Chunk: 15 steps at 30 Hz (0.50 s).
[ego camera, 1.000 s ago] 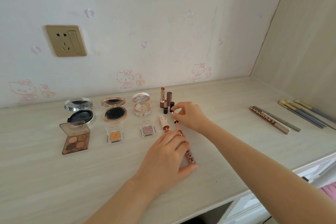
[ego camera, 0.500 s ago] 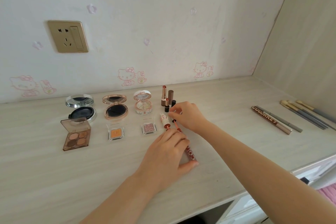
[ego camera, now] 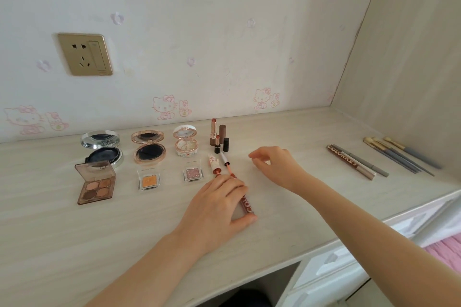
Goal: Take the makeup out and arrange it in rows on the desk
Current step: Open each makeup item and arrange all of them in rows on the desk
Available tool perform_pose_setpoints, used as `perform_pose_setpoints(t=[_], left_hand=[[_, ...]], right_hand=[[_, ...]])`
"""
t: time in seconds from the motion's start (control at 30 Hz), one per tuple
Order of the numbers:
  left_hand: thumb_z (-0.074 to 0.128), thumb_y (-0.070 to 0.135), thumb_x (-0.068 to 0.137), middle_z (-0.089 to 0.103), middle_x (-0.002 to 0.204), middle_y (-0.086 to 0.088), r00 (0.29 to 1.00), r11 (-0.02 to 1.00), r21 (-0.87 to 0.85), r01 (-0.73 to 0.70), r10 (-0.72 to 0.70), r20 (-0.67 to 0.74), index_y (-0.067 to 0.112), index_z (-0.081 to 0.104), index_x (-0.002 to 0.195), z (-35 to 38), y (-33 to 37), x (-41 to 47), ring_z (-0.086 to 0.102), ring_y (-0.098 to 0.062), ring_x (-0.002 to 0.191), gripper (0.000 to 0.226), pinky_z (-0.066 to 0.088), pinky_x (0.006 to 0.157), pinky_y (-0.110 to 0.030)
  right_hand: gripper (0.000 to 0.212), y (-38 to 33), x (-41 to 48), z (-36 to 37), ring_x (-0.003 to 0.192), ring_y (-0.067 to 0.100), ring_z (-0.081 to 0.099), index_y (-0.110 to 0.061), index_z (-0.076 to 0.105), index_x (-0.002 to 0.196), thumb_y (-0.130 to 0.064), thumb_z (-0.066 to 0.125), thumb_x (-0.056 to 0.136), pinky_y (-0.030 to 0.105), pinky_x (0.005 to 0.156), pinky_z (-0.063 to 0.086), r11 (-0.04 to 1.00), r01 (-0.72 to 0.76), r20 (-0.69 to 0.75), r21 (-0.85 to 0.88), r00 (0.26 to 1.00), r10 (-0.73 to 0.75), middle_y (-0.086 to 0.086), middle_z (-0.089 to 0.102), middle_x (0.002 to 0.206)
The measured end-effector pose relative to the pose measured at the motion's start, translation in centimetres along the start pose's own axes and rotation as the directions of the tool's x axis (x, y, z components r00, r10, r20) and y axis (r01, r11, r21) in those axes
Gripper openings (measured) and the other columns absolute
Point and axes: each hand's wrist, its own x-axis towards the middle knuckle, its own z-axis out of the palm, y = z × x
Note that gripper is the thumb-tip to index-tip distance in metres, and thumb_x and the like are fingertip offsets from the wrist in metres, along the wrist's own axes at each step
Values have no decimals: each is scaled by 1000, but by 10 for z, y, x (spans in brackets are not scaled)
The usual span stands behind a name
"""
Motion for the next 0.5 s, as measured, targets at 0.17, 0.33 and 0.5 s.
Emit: perform_pose_setpoints(t=[0.17, 0.33, 0.5], left_hand=[[37, 60, 91, 56, 123, 13, 1000, 999, -39, -18, 18, 9, 20, 62, 121, 1, 5, 10, 43, -6, 121, 56, 36, 104, -23], [43, 52, 95, 57, 123, 11, 999, 993, -116, 11, -6, 45, 20, 57, 127, 10, 20, 34, 40, -6, 123, 47, 35, 101, -23], [43, 49, 96, 56, 125, 9, 994, 976, -213, 40, -16, 113, 22, 54, 130, 28, 43, 74, 36, -4, 125, 45, 35, 96, -22]], right_hand=[[25, 30, -36, -24, 109, 9, 57, -22, 66, 114, -22, 52, 94, 25, 94, 45, 997, 13, -42, -82, 999, -16, -8, 66, 113], [24, 65, -67, -51, 106, 9, 58, -24, 67, 113, -21, 54, 93, 24, 90, 46, 991, -14, -98, -136, 995, 1, -9, 67, 111], [22, 97, -90, -74, 97, 6, 61, -22, 67, 111, -19, 55, 92, 20, 85, 45, 988, -69, -196, -140, 980, 40, -11, 67, 99]])
